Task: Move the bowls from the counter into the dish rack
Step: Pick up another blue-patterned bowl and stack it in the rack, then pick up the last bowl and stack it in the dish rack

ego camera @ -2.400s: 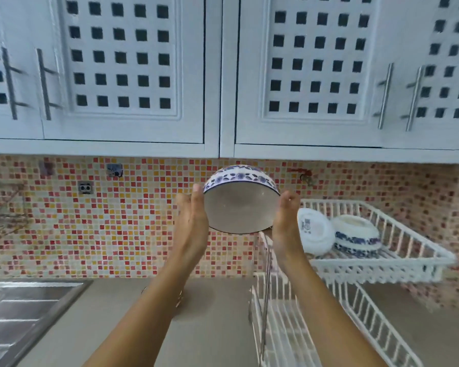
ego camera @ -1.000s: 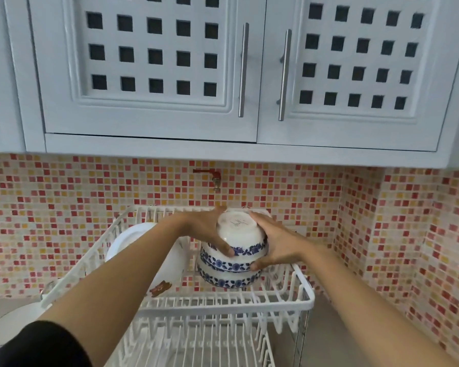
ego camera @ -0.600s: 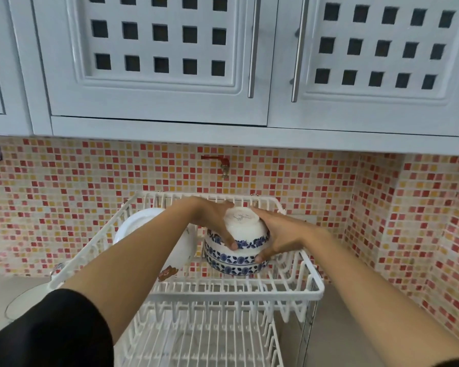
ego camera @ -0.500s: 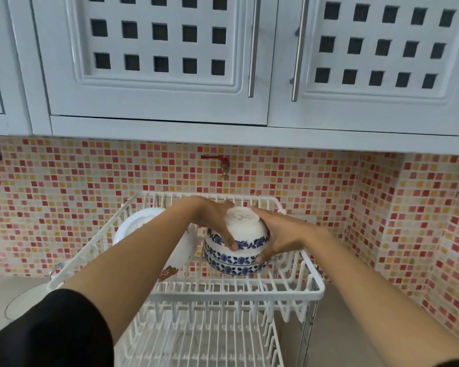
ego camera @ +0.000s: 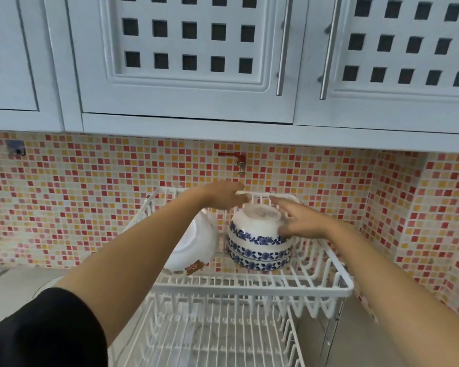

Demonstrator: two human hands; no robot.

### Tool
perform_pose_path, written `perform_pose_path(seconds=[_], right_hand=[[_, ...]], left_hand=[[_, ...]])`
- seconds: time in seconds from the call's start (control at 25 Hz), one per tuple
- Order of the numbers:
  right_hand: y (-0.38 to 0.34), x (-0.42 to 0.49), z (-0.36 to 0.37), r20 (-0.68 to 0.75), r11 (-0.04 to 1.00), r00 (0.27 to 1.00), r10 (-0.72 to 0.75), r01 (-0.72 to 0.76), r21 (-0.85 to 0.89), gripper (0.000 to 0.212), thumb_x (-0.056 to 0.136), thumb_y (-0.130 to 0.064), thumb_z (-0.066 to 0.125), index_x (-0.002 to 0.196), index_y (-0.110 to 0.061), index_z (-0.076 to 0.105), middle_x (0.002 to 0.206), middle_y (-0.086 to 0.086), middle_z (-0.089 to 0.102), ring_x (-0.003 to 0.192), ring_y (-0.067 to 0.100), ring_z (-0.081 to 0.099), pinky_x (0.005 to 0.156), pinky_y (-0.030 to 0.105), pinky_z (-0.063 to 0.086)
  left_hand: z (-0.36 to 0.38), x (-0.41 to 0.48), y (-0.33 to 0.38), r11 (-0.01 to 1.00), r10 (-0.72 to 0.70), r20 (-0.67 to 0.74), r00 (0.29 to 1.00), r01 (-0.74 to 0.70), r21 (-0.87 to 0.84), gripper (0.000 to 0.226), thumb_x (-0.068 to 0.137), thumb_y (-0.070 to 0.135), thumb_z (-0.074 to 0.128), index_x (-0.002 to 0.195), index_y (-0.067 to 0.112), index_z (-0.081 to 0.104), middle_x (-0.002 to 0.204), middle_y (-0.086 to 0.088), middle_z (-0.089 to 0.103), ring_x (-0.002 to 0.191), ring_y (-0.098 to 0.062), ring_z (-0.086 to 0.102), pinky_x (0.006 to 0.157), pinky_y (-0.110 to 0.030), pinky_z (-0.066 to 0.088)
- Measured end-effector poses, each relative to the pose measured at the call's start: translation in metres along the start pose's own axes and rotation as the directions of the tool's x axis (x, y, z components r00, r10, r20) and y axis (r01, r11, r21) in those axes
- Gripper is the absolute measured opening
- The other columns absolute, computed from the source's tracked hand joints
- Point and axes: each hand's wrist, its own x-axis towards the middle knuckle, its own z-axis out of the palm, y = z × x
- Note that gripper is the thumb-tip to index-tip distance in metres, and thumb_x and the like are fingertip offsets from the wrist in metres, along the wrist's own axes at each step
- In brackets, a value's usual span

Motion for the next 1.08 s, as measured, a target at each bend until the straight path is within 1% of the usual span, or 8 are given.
perform_pose_path(seconds=[0.16, 0.28, 0.48, 0.64, 0.72, 0.84, 0.96, 1.08], right_hand=[[-0.053, 0.008, 0.013, -0.161, 0.993, 0.987, -0.014, -0.005, -0.119, 0.069, 0.094, -0.051, 0.038, 0.151, -0.019, 0.016, 0.16, 0.002, 0.015, 0.146, 0.019, 0.019, 0.116, 0.035, 0.019], [-0.113, 0.021, 0.036, -0.221, 0.995, 0.975, -0.014, -0.008, -0.098, 0.062, 0.098, -0.049, 0.029, 0.15, -0.016, 0.021, 0.158, 0.004, 0.02, 0.145, 0.022, 0.022, 0.116, 0.038, 0.02], [-0.234, 0.052, 0.089, -0.257, 0.997, 0.964, -0.064, 0.052, -0.052, 0.06, 0.1, -0.045, 0.026, 0.149, -0.011, 0.023, 0.158, 0.007, 0.021, 0.145, 0.024, 0.022, 0.117, 0.04, 0.021], [-0.331, 0.08, 0.149, -0.221, 0.99, 0.969, -0.111, 0.09, -0.105, 0.058, 0.1, -0.043, 0.026, 0.144, -0.005, 0.03, 0.153, 0.014, 0.03, 0.14, 0.029, 0.03, 0.112, 0.044, 0.028], [-0.362, 0.093, 0.181, -0.183, 0.988, 0.977, -0.106, 0.084, -0.127, 0.06, 0.099, -0.043, 0.026, 0.147, -0.007, 0.023, 0.157, 0.012, 0.023, 0.144, 0.028, 0.023, 0.116, 0.044, 0.024], [-0.394, 0.108, 0.229, -0.117, 0.991, 0.99, -0.074, 0.061, -0.117, 0.062, 0.099, -0.043, 0.027, 0.15, -0.011, 0.016, 0.16, 0.009, 0.014, 0.147, 0.027, 0.017, 0.119, 0.044, 0.02], [-0.407, 0.121, 0.27, -0.03, 0.997, 0.999, -0.014, 0.011, -0.075, 0.061, 0.099, -0.04, 0.029, 0.15, -0.009, 0.016, 0.159, 0.012, 0.015, 0.145, 0.03, 0.02, 0.116, 0.043, 0.023], [-0.406, 0.138, 0.307, 0.022, 0.998, 0.999, 0.041, -0.04, -0.05, 0.06, 0.099, -0.038, 0.029, 0.149, -0.006, 0.018, 0.157, 0.015, 0.019, 0.144, 0.032, 0.023, 0.115, 0.043, 0.025]], left_hand=[[-0.011, -0.039, -0.033, 0.996, 0.018, -0.226, 0.974, -0.037, -0.078, 0.049, 0.101, 0.036, 0.031, 0.128, 0.003, 0.054, 0.129, -0.016, 0.059, 0.12, -0.031, 0.054, 0.099, -0.038, 0.041], [-0.022, -0.085, -0.077, 0.994, -0.027, -0.333, 0.943, -0.01, -0.107, 0.047, 0.101, 0.035, 0.033, 0.121, 0.001, 0.058, 0.109, -0.013, 0.065, 0.1, -0.026, 0.06, 0.095, -0.037, 0.044], [-0.045, -0.179, -0.174, 0.983, -0.17, -0.426, 0.888, 0.125, -0.132, 0.044, 0.101, 0.032, 0.032, 0.097, -0.001, 0.061, 0.075, -0.002, 0.053, 0.068, -0.016, 0.049, 0.071, -0.03, 0.039], [-0.044, -0.25, -0.258, 0.955, -0.295, -0.384, 0.875, 0.26, -0.141, 0.047, 0.102, 0.033, 0.029, 0.103, -0.003, 0.061, 0.089, -0.014, 0.06, 0.088, -0.029, 0.06, 0.077, -0.034, 0.044], [-0.036, -0.277, -0.287, 0.94, -0.34, -0.344, 0.875, 0.311, -0.139, 0.048, 0.102, 0.032, 0.029, 0.107, -0.004, 0.06, 0.098, -0.019, 0.062, 0.095, -0.032, 0.06, 0.081, -0.034, 0.044], [-0.019, -0.31, -0.325, 0.92, -0.39, -0.258, 0.884, 0.387, -0.067, 0.043, 0.103, 0.026, 0.026, 0.101, -0.001, 0.06, 0.09, -0.018, 0.057, 0.09, -0.032, 0.06, 0.08, -0.033, 0.045], [0.006, -0.326, -0.365, 0.889, -0.457, -0.175, 0.872, 0.452, -0.07, 0.044, 0.103, 0.025, 0.025, 0.1, -0.001, 0.059, 0.09, -0.018, 0.057, 0.083, -0.028, 0.052, 0.091, -0.039, 0.047], [0.035, -0.332, -0.402, 0.856, -0.515, -0.118, 0.849, 0.502, -0.122, 0.048, 0.102, 0.027, 0.025, 0.109, -0.006, 0.058, 0.109, -0.023, 0.063, 0.091, -0.032, 0.054, 0.088, -0.038, 0.044]])
